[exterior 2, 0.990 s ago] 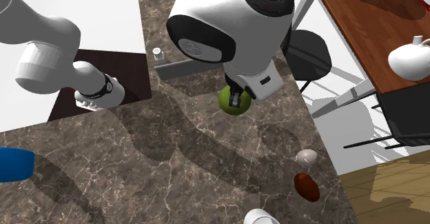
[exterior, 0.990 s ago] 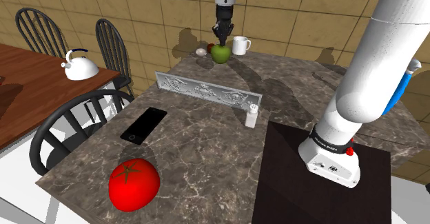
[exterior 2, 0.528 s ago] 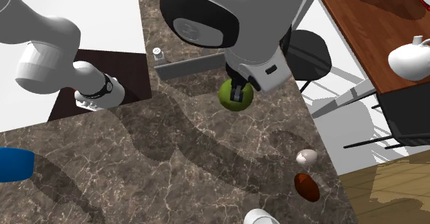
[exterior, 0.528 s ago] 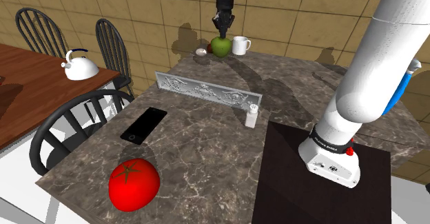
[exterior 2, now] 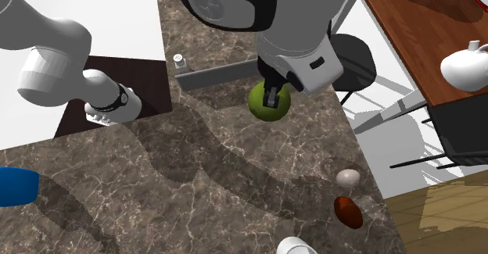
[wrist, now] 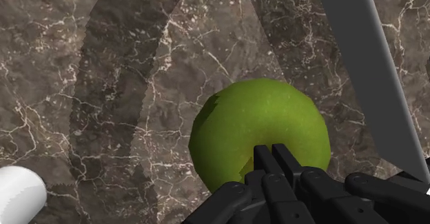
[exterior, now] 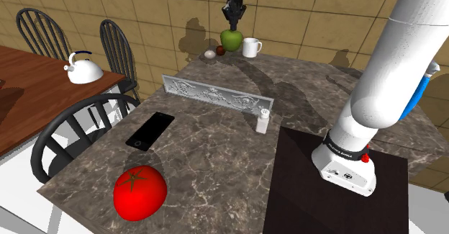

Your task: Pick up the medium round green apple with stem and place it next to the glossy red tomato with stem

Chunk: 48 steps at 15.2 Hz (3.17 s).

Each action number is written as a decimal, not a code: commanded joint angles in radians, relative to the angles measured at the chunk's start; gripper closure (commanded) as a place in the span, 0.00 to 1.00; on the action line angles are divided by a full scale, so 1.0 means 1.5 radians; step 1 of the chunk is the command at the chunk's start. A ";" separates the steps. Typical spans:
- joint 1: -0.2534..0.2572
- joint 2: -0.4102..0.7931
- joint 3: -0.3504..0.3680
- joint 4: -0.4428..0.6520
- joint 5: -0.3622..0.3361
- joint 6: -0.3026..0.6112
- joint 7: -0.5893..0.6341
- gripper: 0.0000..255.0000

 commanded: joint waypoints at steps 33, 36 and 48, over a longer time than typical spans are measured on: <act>0.206 -0.198 0.269 -0.187 0.035 0.011 0.465 1.00; 0.225 -0.184 0.300 -0.172 0.038 0.013 0.515 1.00; 0.263 -0.140 0.363 -0.178 0.034 0.069 0.613 1.00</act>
